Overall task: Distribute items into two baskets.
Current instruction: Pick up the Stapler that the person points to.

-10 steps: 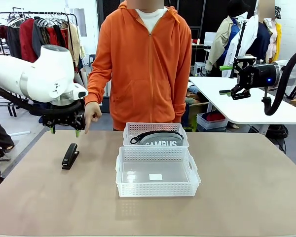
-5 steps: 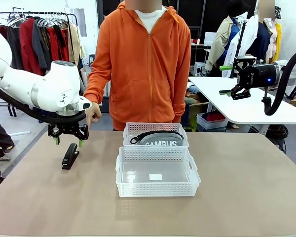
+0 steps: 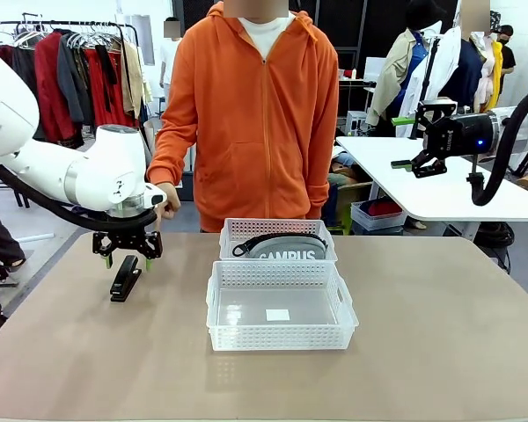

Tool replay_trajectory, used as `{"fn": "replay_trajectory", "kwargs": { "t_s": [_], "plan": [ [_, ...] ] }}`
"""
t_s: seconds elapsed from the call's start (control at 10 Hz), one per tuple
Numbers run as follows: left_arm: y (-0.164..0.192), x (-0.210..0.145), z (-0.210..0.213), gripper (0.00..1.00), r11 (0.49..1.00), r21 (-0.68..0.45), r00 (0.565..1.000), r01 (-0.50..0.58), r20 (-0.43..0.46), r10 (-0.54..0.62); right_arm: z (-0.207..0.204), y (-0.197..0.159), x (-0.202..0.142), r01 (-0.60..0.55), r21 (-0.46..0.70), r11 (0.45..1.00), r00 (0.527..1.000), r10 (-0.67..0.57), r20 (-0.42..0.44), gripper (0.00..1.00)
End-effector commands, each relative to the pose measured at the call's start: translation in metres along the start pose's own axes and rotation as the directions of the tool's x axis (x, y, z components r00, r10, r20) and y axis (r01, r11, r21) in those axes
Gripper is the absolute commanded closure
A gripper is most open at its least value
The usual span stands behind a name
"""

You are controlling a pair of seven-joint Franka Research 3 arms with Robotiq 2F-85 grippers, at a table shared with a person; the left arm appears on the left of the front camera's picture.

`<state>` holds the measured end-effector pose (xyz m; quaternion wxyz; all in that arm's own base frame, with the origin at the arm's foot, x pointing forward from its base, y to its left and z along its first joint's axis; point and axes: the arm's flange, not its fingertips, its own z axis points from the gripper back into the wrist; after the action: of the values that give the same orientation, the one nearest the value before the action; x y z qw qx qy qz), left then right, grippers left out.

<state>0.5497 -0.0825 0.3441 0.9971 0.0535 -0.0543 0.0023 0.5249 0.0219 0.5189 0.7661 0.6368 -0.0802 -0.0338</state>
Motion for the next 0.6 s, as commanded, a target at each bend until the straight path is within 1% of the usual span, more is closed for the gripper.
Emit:
{"fn": "replay_trajectory", "kwargs": {
  "t_s": [0.0,0.3,0.5],
  "plan": [
    [0.005,0.006,-0.007,0.0,1.0,-0.026,1.0,0.003,-0.008,-0.004,0.001,0.003,0.0,0.0,0.022,1.0,1.0,0.0,0.01,0.0],
    [0.01,0.007,-0.016,0.0,0.999,-0.051,0.999,-0.01,-0.032,0.008,0.001,0.003,0.0,0.0,0.022,1.0,1.0,0.0,0.01,0.0],
    [0.014,0.007,-0.018,0.39,0.998,-0.063,0.999,-0.029,-0.047,0.026,0.001,0.003,0.0,0.0,0.022,1.0,1.0,0.0,0.01,0.0]
  ]
}}
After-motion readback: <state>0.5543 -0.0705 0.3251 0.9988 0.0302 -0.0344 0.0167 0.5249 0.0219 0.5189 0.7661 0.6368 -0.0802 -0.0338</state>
